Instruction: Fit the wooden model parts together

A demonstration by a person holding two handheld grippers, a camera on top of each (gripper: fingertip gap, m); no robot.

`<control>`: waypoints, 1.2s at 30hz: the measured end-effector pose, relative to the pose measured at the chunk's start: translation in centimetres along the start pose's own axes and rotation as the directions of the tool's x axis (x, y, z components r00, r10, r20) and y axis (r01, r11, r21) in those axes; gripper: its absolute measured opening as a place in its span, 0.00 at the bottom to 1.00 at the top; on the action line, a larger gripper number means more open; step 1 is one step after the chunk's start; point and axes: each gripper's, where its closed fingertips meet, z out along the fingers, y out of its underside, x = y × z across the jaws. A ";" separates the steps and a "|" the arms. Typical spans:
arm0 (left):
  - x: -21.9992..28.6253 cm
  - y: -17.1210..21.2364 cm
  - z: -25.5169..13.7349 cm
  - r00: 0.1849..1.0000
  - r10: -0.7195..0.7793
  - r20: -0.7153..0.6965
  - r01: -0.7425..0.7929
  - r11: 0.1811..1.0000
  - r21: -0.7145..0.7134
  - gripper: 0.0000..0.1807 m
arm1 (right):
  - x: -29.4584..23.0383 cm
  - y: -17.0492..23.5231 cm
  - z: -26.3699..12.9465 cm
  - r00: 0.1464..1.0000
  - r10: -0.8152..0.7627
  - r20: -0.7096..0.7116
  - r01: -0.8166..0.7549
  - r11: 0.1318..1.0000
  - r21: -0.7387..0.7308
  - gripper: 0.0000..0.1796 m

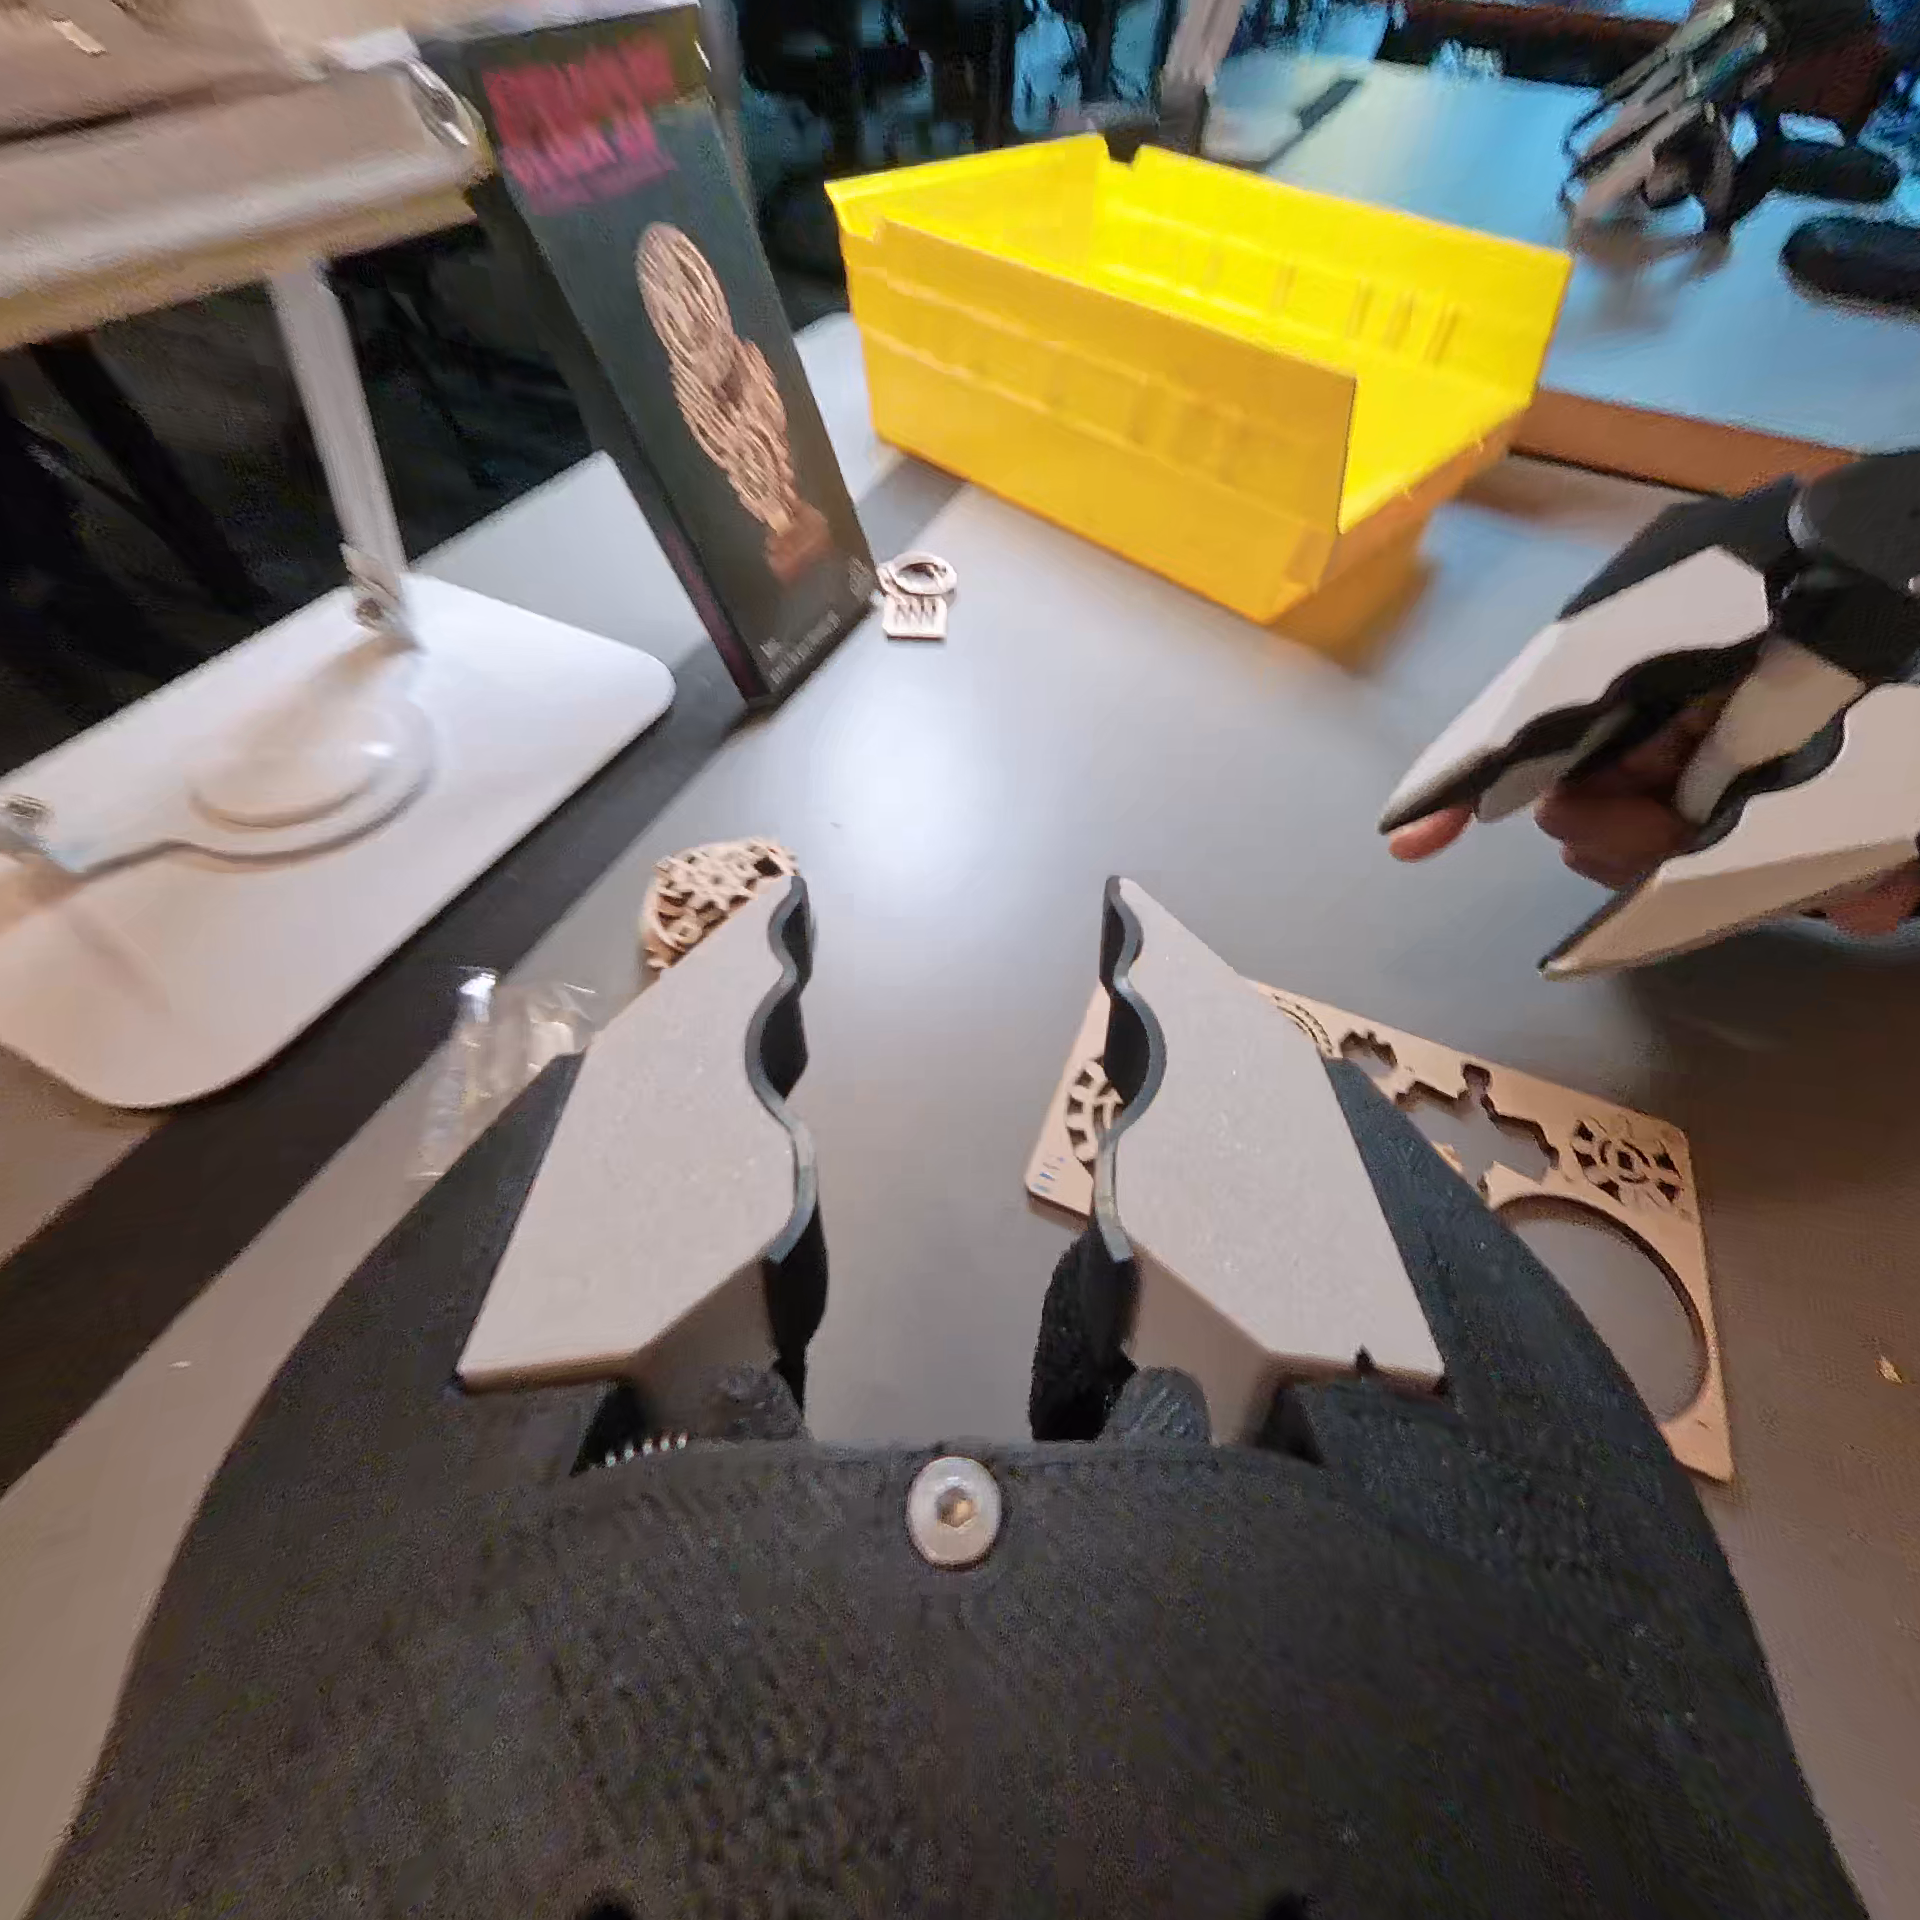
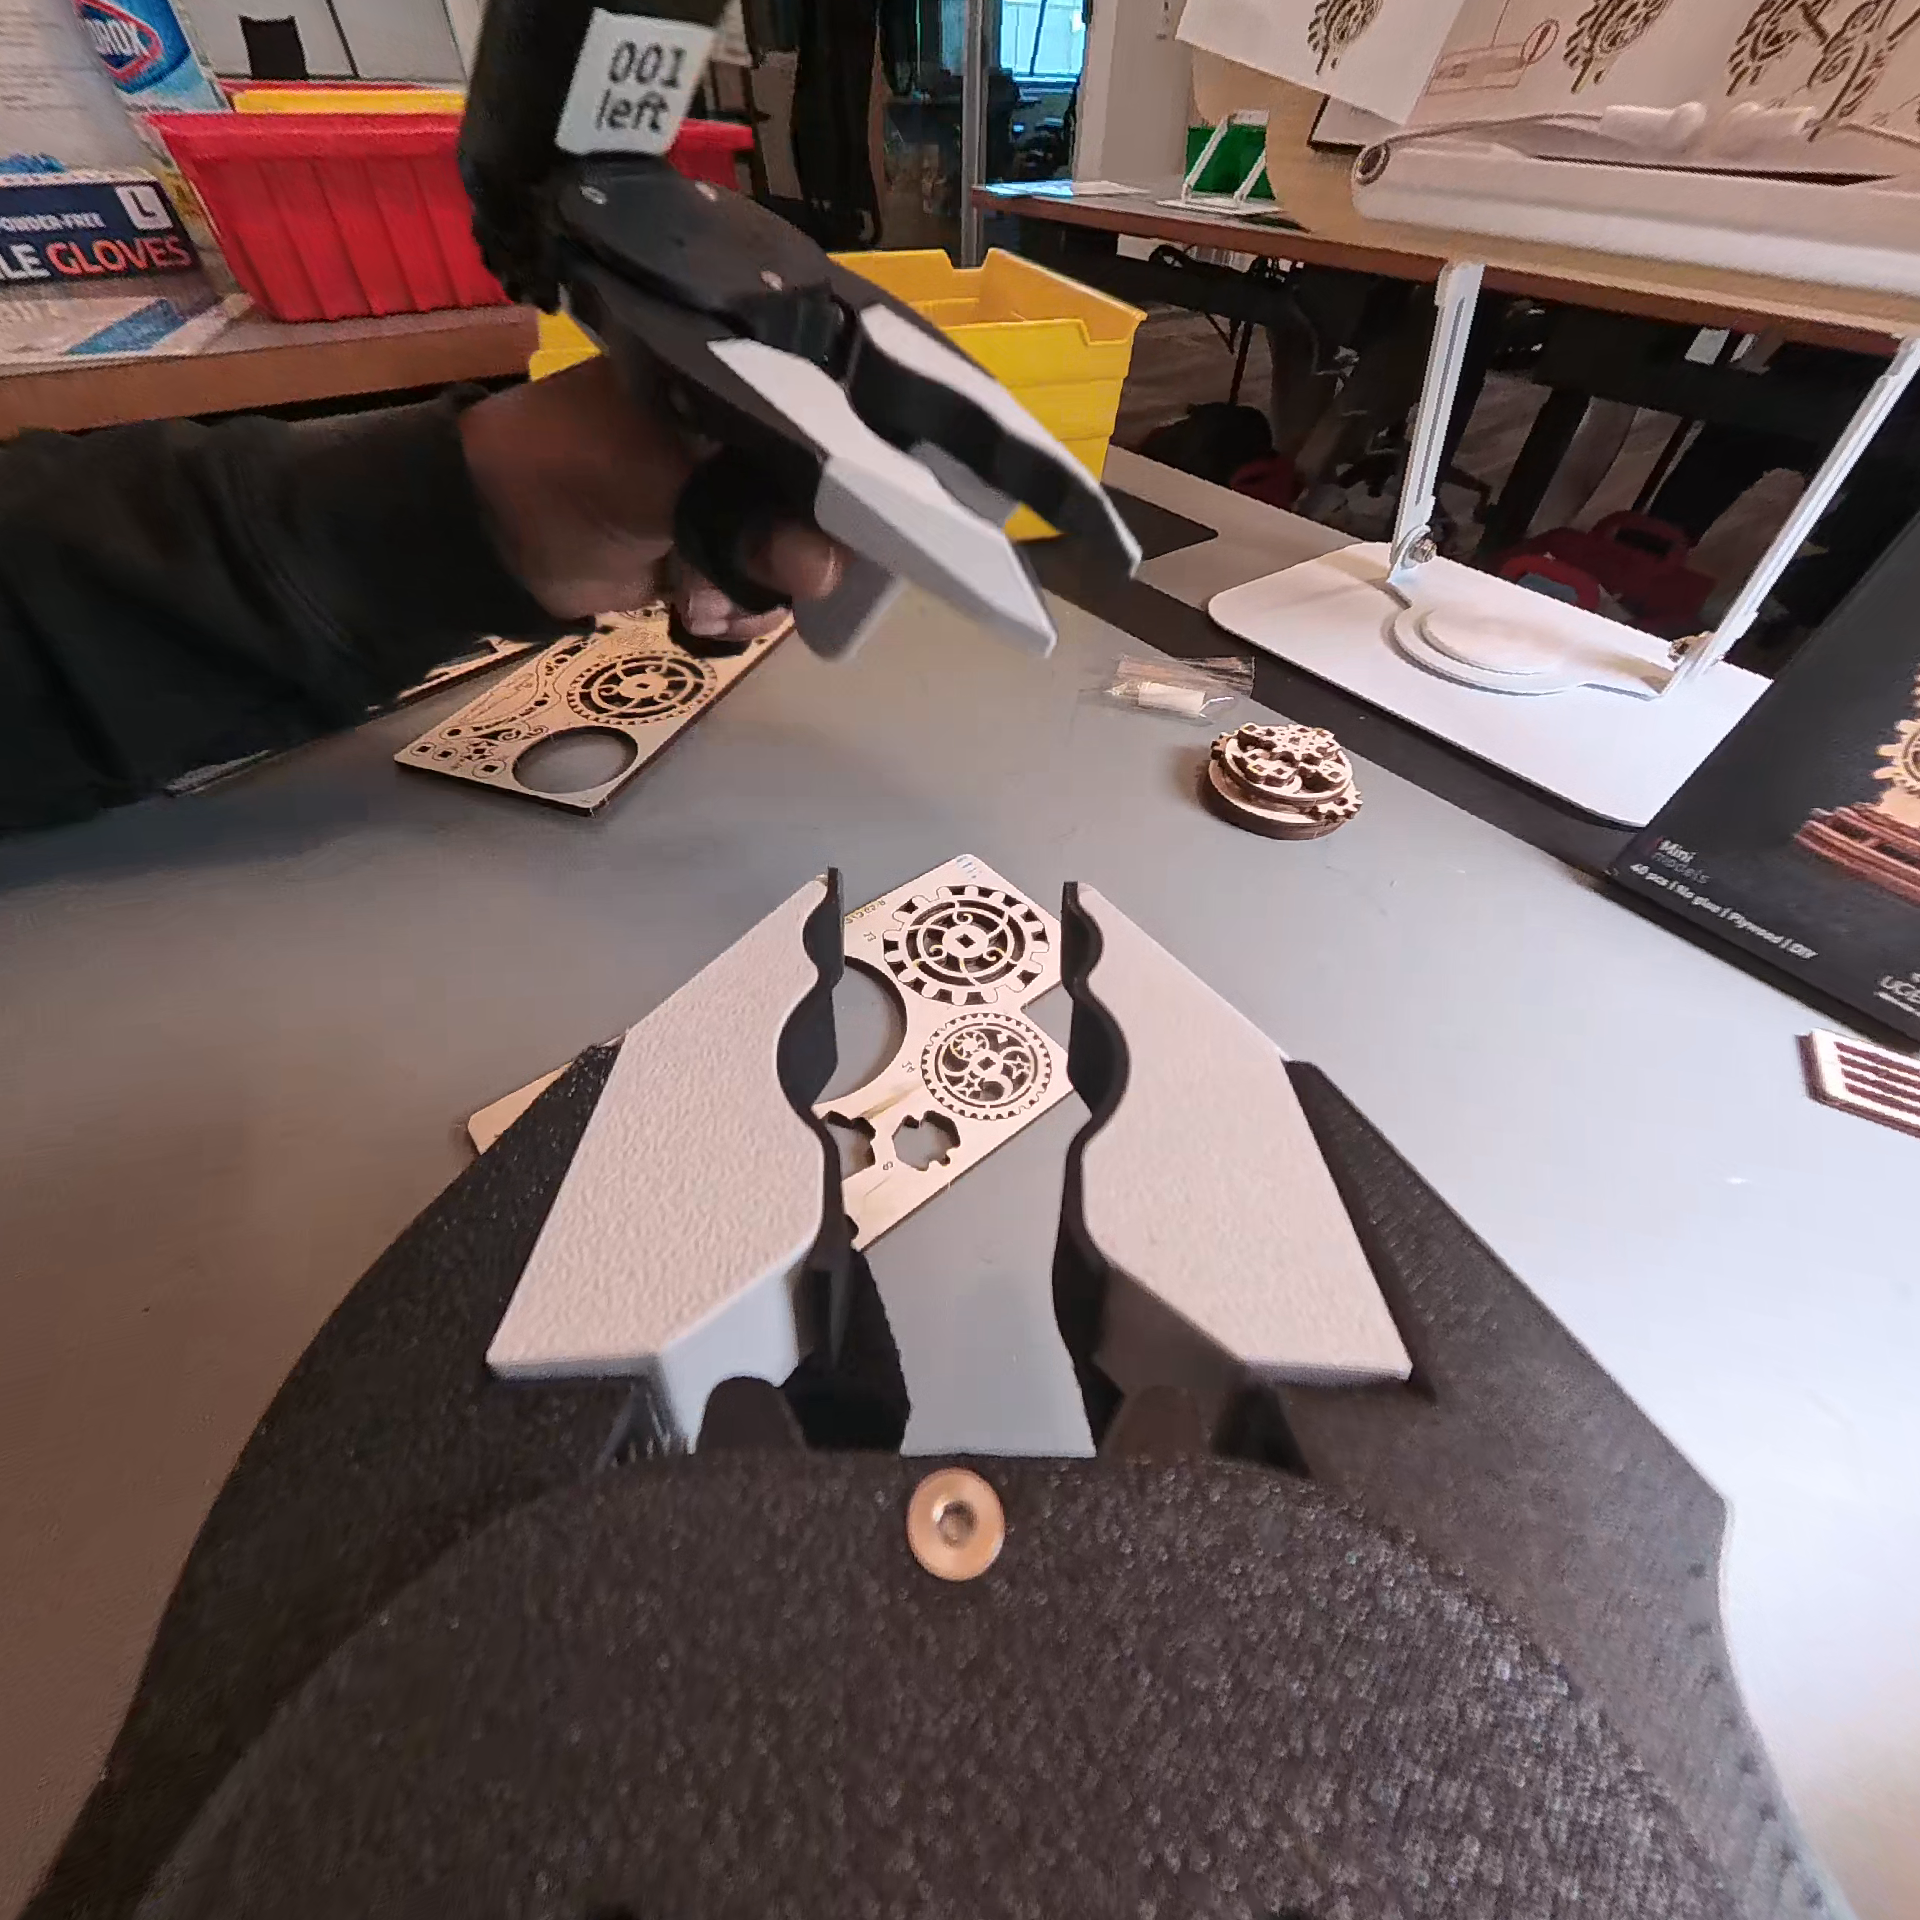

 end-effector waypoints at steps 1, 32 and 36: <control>-0.5 -0.5 -0.4 1.000 0.006 0.028 -0.007 0.999 0.032 0.31 | 0.0 0.1 0.1 1.000 0.001 0.002 -0.001 1.000 -0.001 0.22; -18.9 -22.0 -3.1 0.779 0.013 0.627 -0.275 0.906 0.323 0.00 | 0.4 -1.4 -0.1 0.998 -0.051 -0.047 0.056 0.993 0.102 0.24; -20.5 -22.3 -0.7 0.783 0.008 0.622 -0.243 0.924 0.294 0.00 | 0.0 -1.3 0.1 0.996 -0.075 -0.039 0.078 0.993 0.093 0.24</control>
